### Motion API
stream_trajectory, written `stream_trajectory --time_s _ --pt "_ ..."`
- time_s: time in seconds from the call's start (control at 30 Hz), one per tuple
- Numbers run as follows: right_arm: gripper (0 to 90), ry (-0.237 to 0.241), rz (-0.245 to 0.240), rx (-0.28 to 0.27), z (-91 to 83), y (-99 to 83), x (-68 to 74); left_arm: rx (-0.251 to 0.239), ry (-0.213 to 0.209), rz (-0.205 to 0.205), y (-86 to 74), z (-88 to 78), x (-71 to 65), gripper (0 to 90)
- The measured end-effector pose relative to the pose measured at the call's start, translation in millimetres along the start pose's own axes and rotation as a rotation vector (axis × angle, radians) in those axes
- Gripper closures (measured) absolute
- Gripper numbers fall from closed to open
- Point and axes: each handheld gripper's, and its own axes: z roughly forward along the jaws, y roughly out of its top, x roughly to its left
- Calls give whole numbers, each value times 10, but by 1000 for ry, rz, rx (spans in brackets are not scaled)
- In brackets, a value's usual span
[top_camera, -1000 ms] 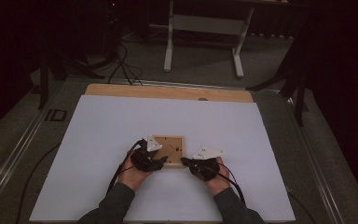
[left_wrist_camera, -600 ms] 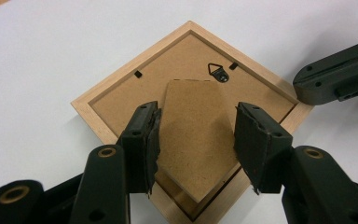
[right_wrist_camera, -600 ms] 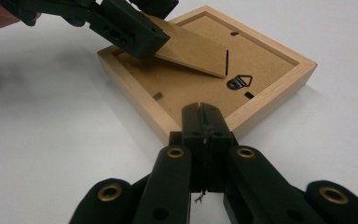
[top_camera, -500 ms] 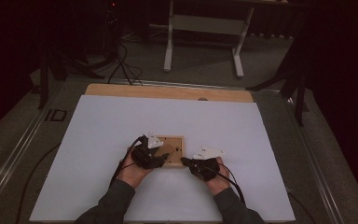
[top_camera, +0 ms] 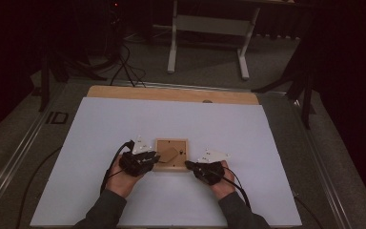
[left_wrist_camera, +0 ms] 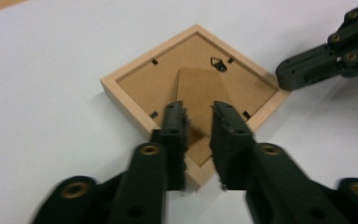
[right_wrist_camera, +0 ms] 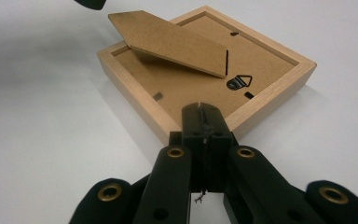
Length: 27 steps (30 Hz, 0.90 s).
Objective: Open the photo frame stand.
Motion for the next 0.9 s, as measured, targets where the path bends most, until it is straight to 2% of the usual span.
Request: stream_trajectory --time_s 0.1,0.3,0.5,0.73,0.83,0.9 --pt "898 0 -1 0 -1 -1 -1 25 -12 4 -35 5 -5 864" --pt "898 -2 -2 0 0 -1 2 77 -7 -9 -94 54 -6 847" --pt "898 -2 -1 -1 0 -1 1 101 -18 -25 -83 127 -3 782" --pt "897 -2 -1 -2 0 -2 2 95 -46 -51 -7 187 -5 680" --pt "897 -2 0 -2 0 -2 4 72 -76 -86 44 198 -7 627" --pt "897 -2 0 -2 0 -2 3 75 -80 -100 81 215 -7 605"
